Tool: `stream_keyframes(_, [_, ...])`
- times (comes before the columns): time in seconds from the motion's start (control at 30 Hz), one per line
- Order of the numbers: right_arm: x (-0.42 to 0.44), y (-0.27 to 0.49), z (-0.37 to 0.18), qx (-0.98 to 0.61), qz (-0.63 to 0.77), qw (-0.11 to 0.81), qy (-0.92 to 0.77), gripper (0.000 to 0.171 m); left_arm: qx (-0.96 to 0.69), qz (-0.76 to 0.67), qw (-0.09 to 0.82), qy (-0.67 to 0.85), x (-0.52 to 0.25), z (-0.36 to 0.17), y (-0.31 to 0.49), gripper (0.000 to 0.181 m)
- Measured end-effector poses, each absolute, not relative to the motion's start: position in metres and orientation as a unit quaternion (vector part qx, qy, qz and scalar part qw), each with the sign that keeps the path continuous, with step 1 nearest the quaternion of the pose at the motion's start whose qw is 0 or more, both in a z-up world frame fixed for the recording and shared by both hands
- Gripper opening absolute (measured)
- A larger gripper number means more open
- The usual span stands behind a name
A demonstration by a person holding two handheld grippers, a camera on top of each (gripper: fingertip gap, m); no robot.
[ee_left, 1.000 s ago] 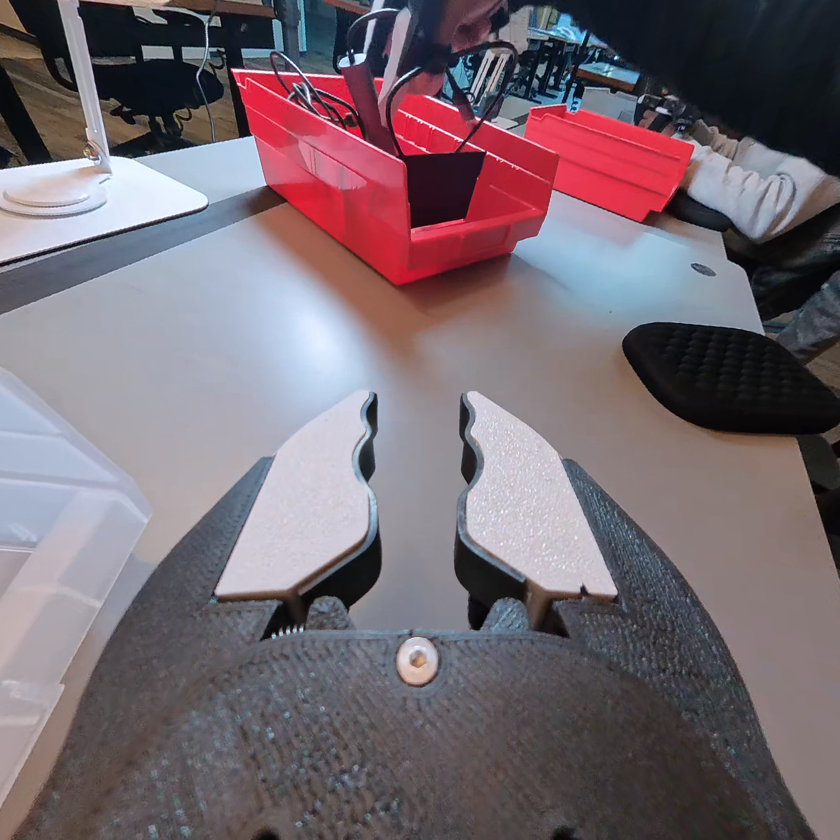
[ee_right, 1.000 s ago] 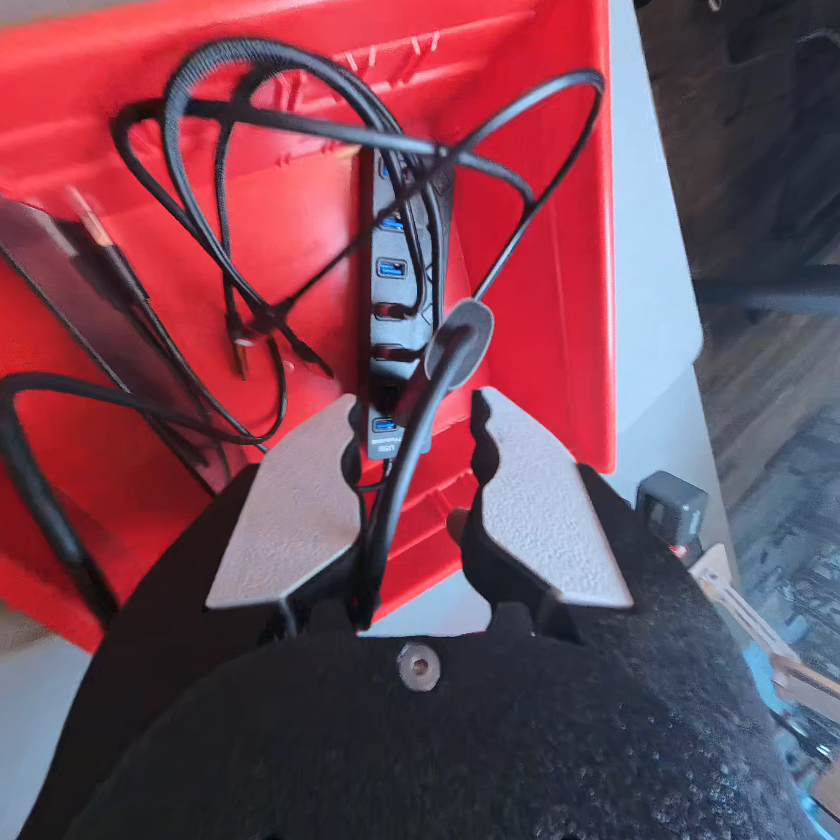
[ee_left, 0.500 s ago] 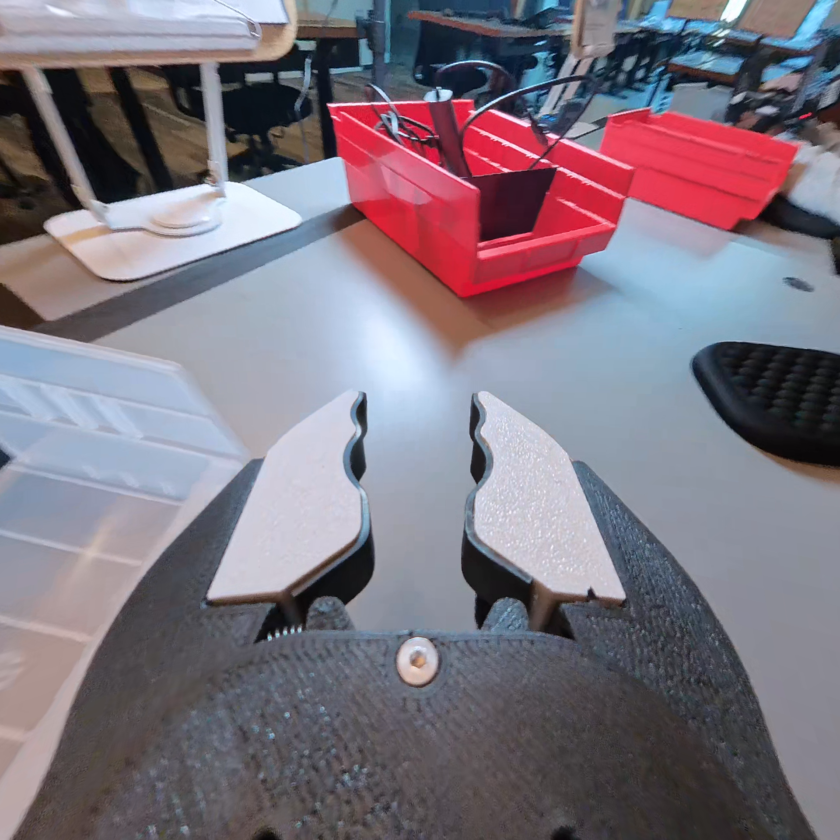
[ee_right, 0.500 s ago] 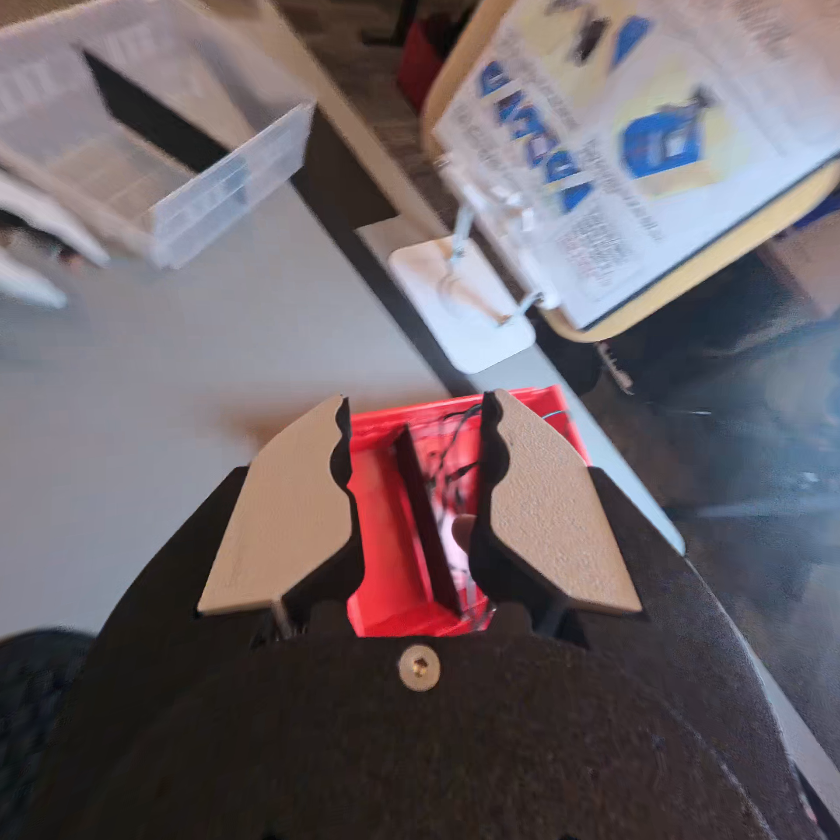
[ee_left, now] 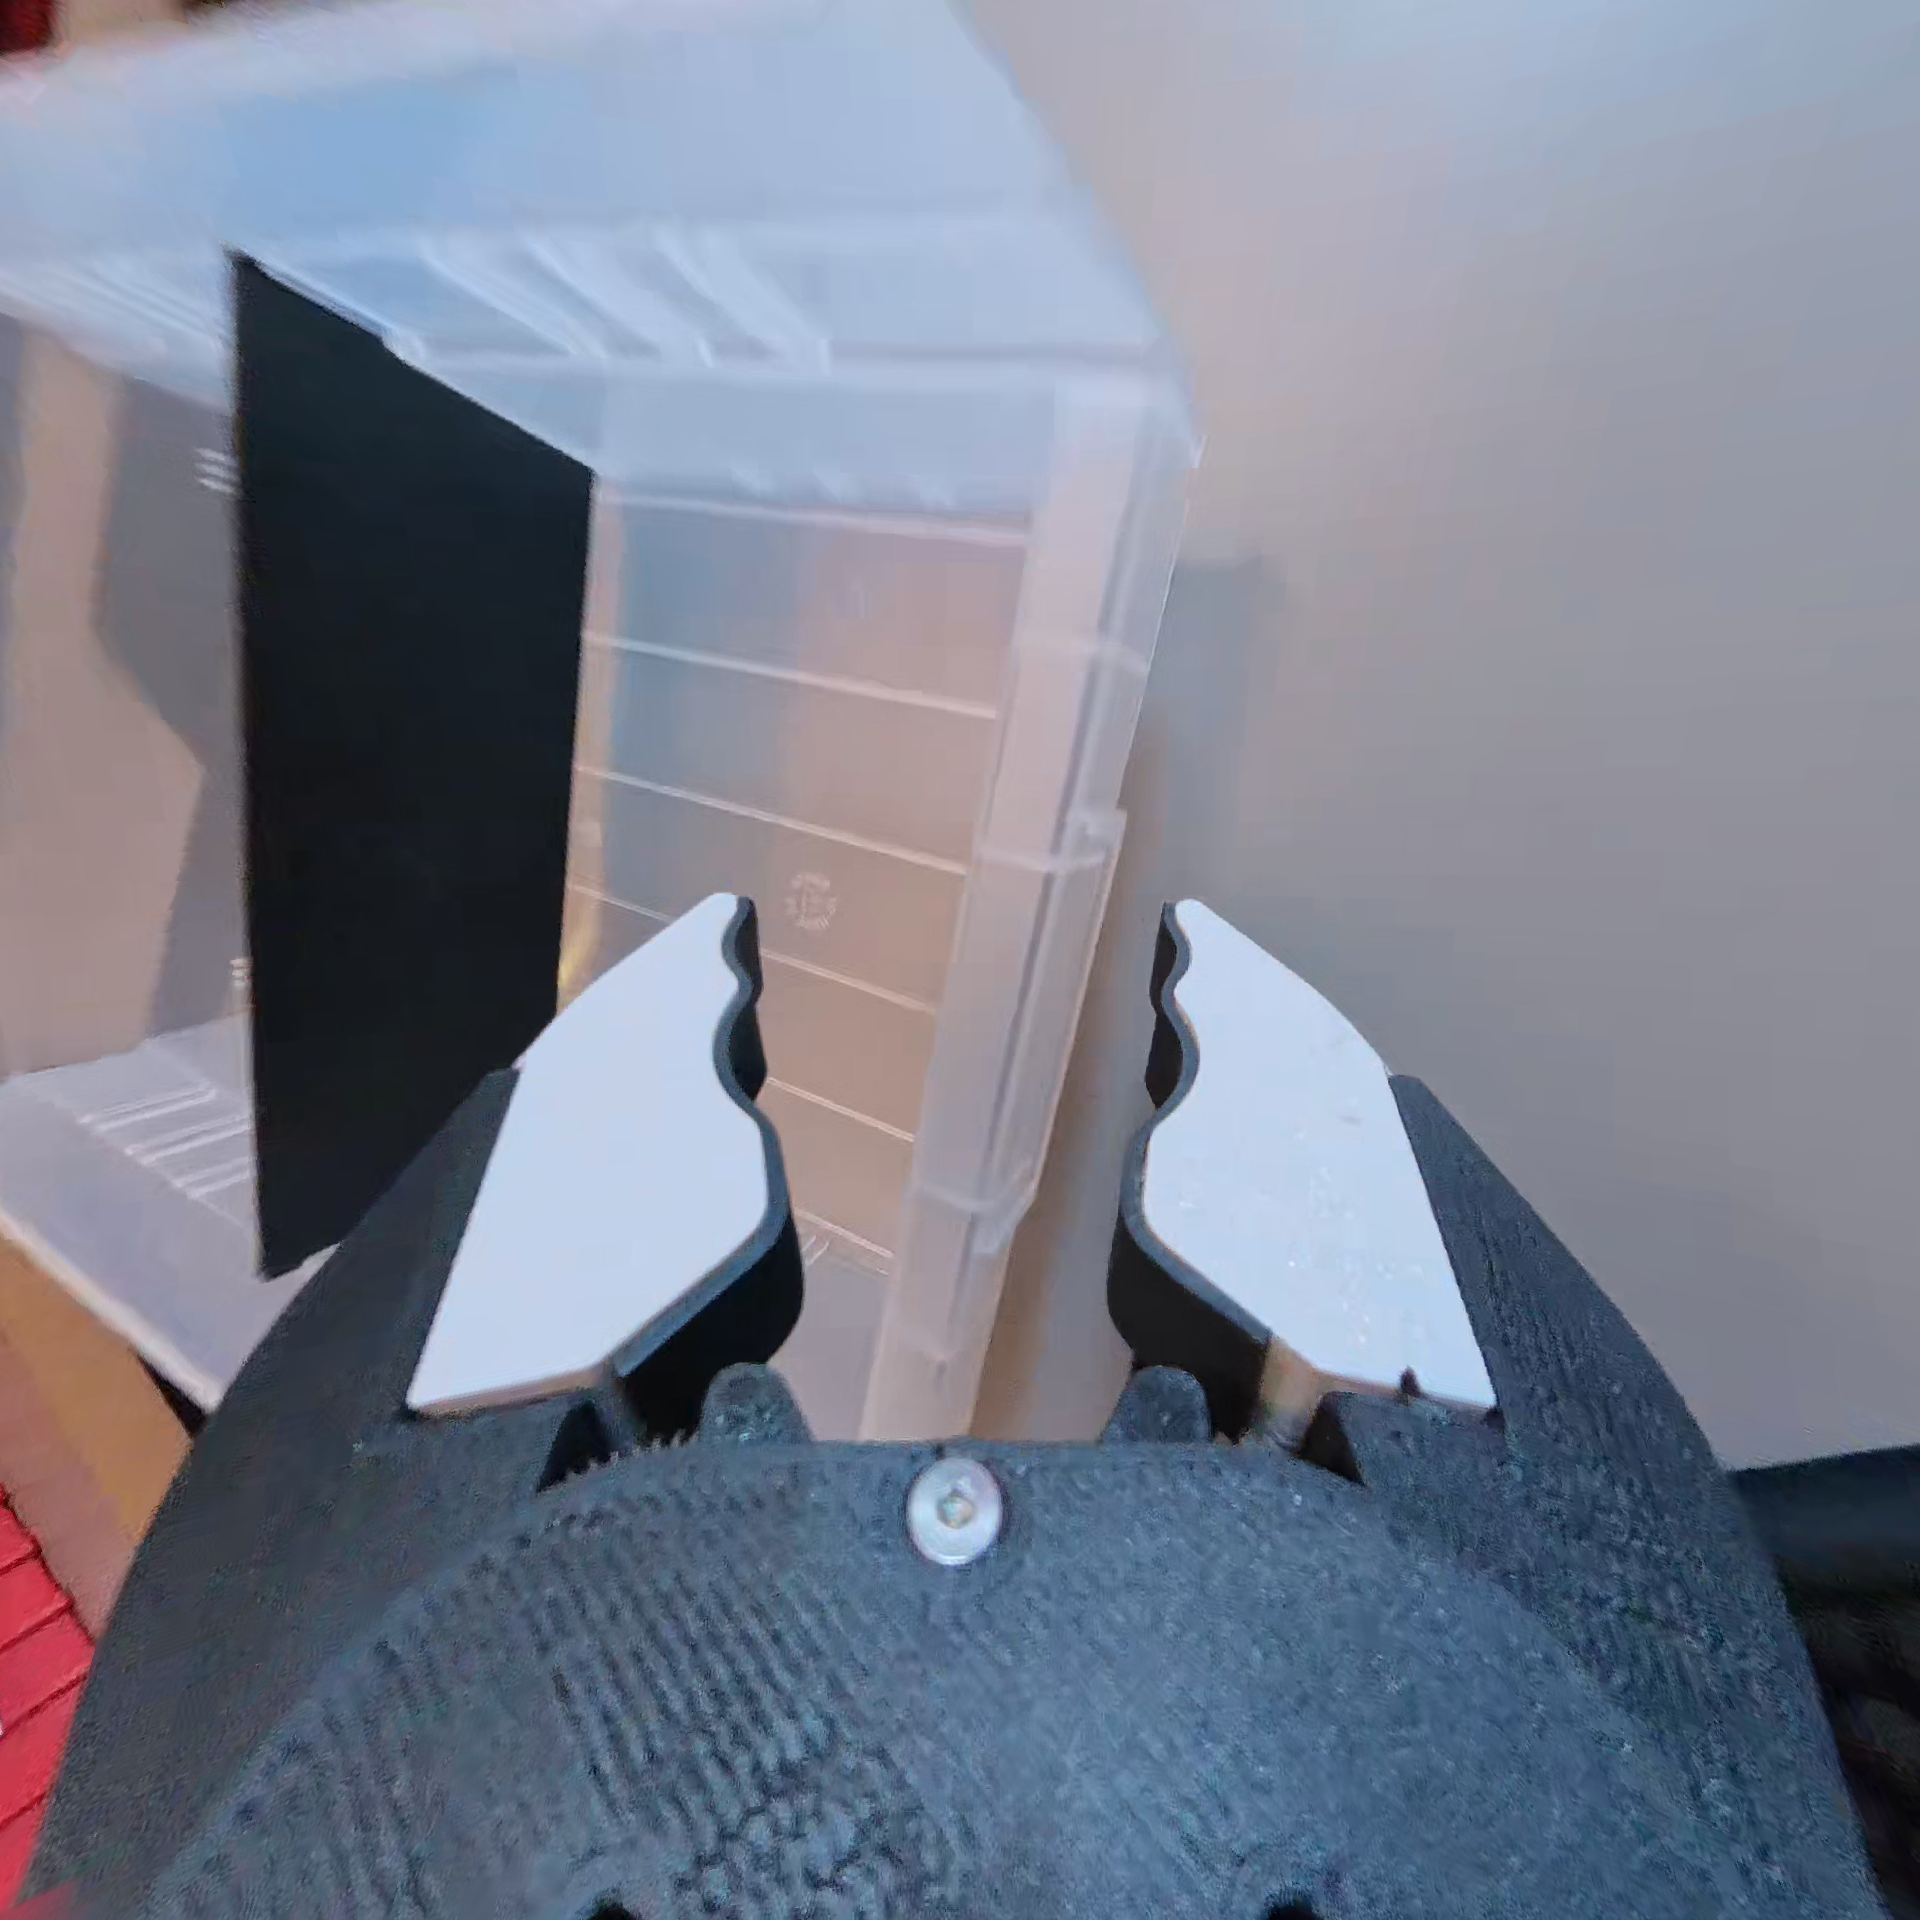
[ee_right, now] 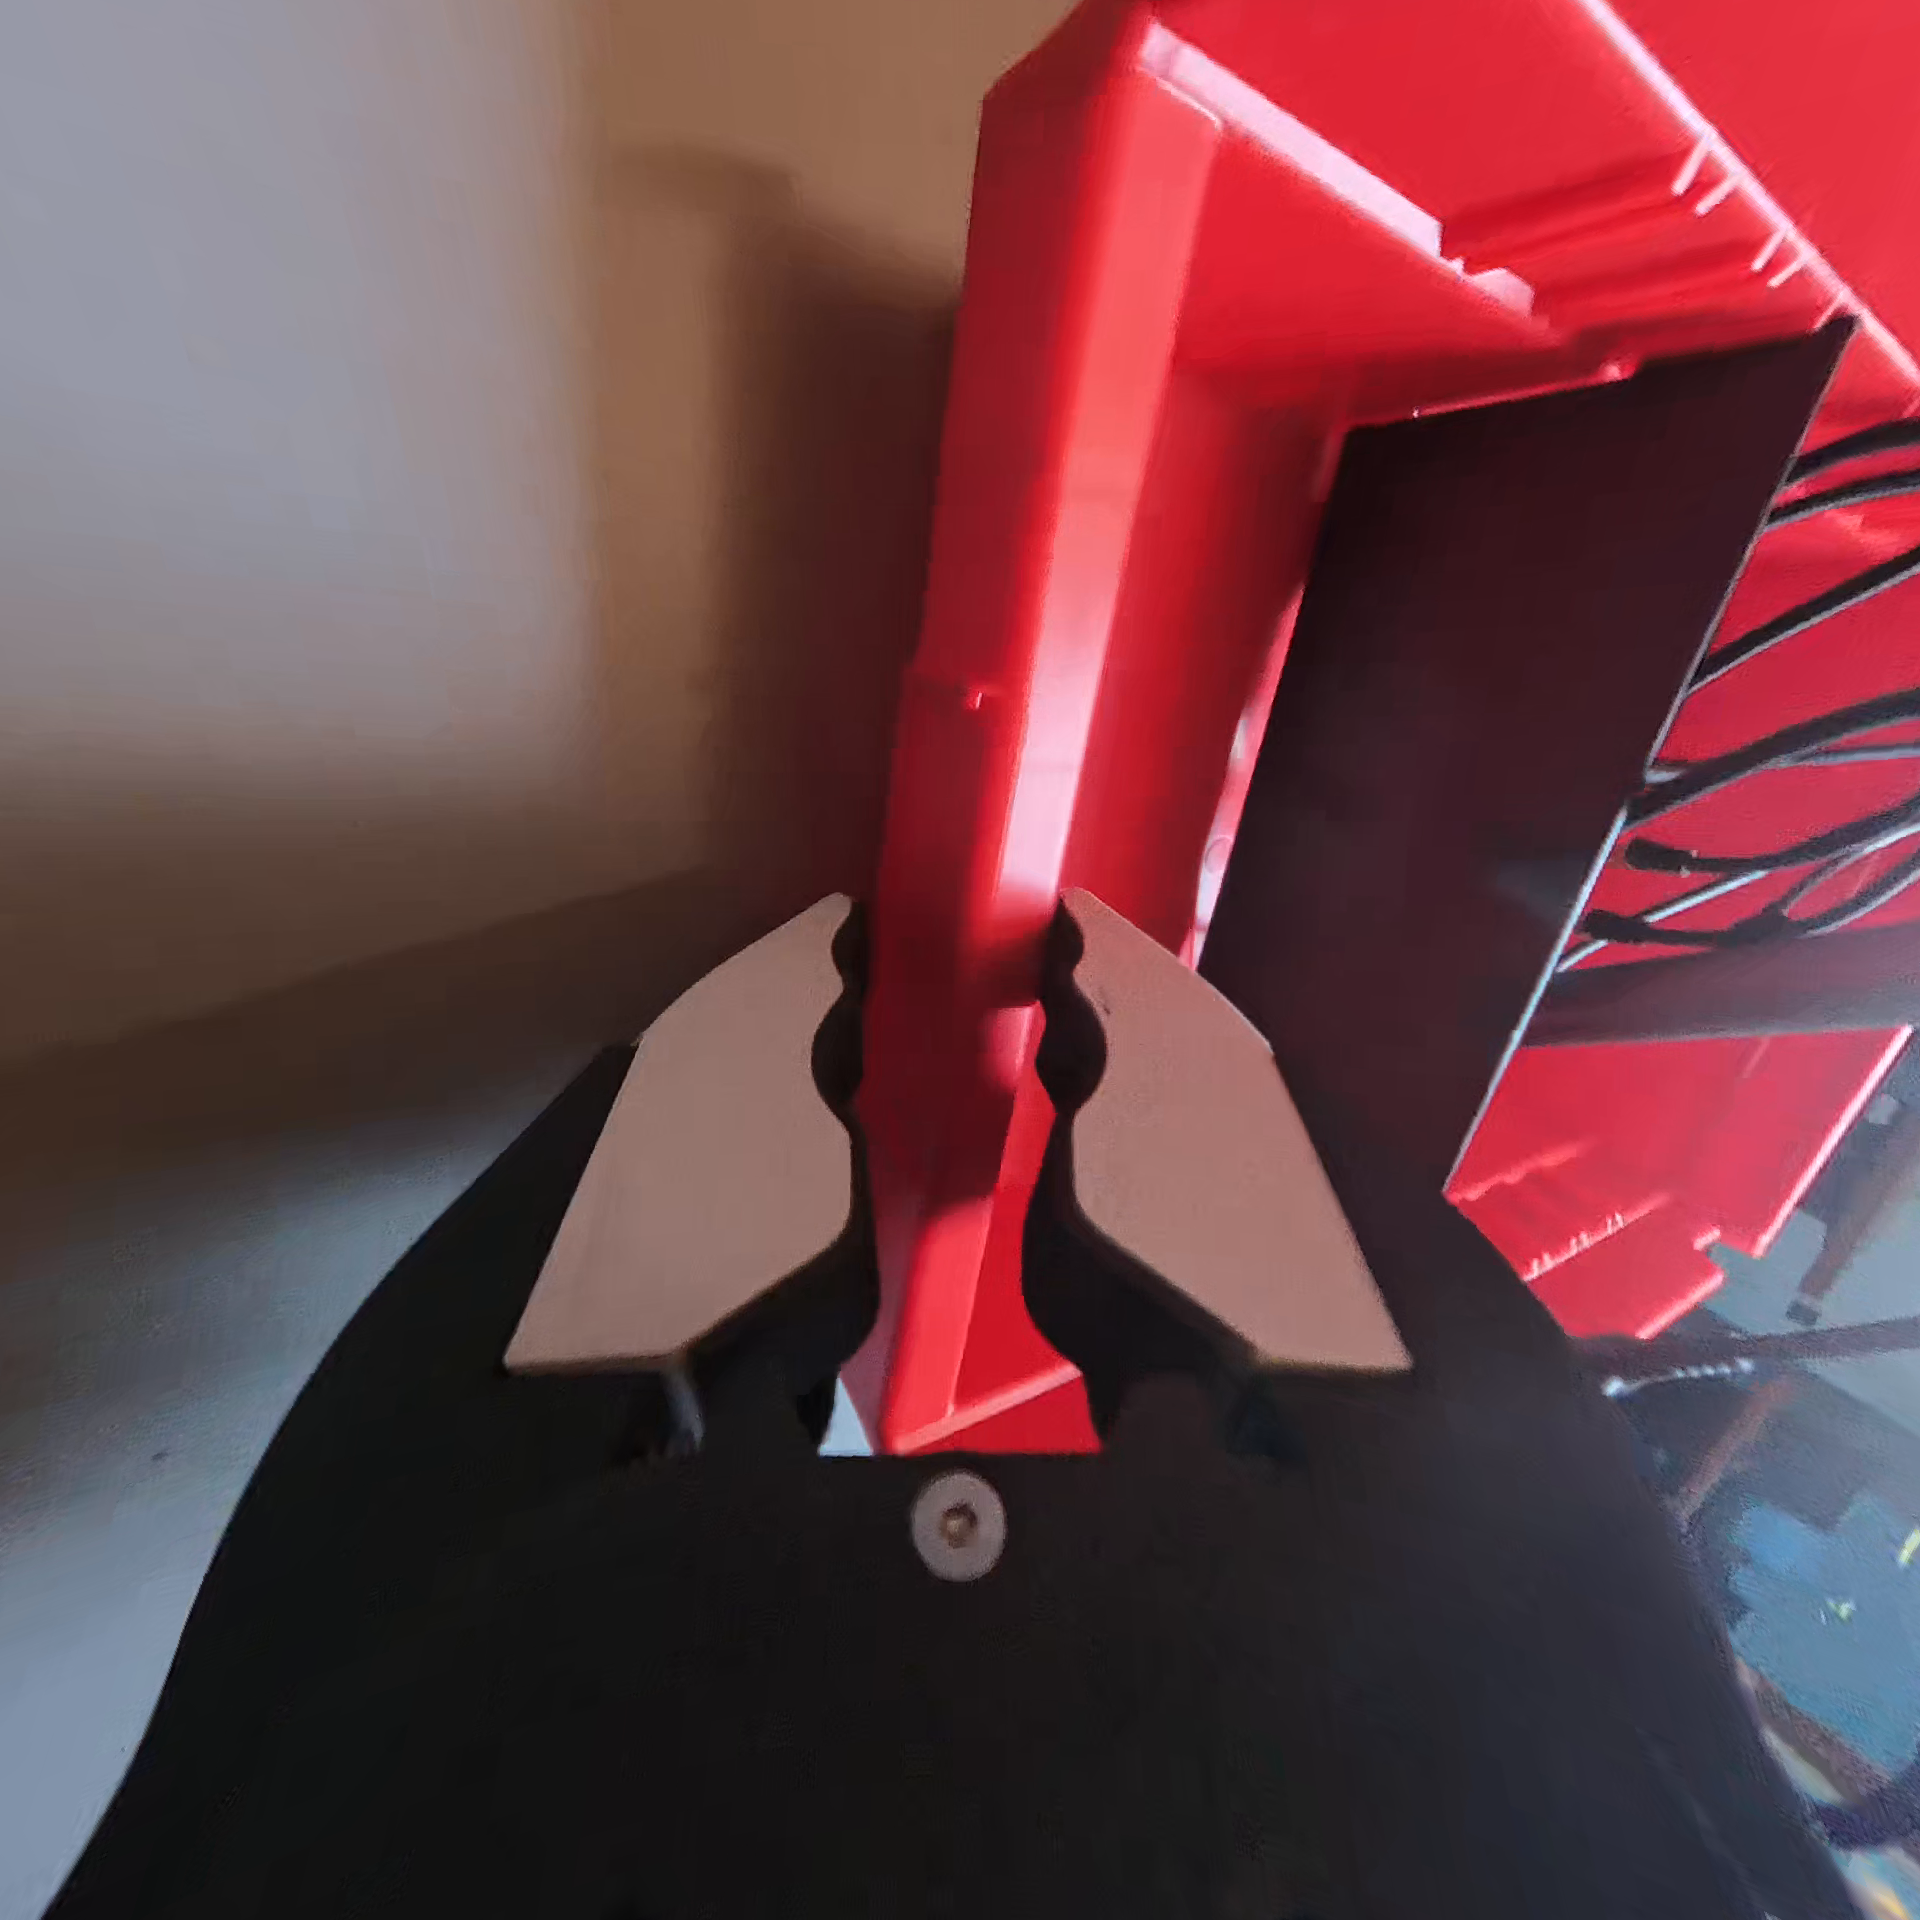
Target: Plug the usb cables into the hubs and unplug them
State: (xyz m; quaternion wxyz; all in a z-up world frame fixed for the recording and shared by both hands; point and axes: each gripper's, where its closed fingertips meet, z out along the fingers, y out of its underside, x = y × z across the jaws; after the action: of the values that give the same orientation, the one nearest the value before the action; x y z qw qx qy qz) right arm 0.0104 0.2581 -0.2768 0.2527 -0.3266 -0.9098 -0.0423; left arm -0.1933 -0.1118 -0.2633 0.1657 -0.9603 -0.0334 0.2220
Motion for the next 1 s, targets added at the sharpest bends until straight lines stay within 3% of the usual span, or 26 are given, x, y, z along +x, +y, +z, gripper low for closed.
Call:
stream_keyframes(0.03, [0.017,0.247,-0.277,-0.315,-0.028,0.252,-0.915,0.031,-0.963,0.218,0.153,-0.027,-0.198,-0.272,-0.115,0.070])
stream_keyframes(0.2, [0.066,0.197,-0.272,-0.246,-0.005,0.298,-0.922,0.032,-0.958,0.226,0.172,0.036,-0.206,-0.290,-0.098,0.031])
stream_keyframes(0.27, [0.086,0.171,-0.262,-0.238,0.033,0.326,-0.914,0.032,-0.951,0.249,0.174,0.048,-0.207,-0.289,-0.083,0.030])
stream_keyframes(0.37, [0.124,0.112,-0.233,-0.274,0.195,0.308,-0.890,0.030,-0.940,0.264,0.192,0.096,-0.194,-0.288,-0.052,0.031])
stream_keyframes(0.53, [0.165,0.116,-0.168,-0.370,0.333,0.388,-0.776,0.030,-0.907,0.277,0.236,0.213,-0.160,-0.283,0.012,0.032])
stream_keyframes(0.6, [0.179,0.147,-0.162,-0.436,0.341,0.421,-0.718,0.029,-0.900,0.277,0.253,0.221,-0.152,-0.274,0.023,0.047])
stream_keyframes(0.7, [0.196,0.195,-0.178,-0.528,0.336,0.440,-0.644,0.033,-0.890,0.229,0.351,0.178,-0.123,-0.243,0.029,0.051])
stream_keyframes(0.83, [0.189,0.231,-0.205,-0.609,0.349,0.424,-0.572,0.053,-0.860,0.059,0.501,0.074,-0.047,-0.199,0.028,0.052])
stream_keyframes(0.9, [0.174,0.232,-0.215,-0.622,0.367,0.408,-0.558,0.059,-0.846,-0.048,0.531,0.027,0.000,-0.194,0.031,0.061])
stream_keyframes(1.0, [0.150,0.231,-0.229,-0.634,0.368,0.395,-0.554,0.066,-0.835,-0.095,0.541,-0.022,0.045,-0.205,0.051,0.072])
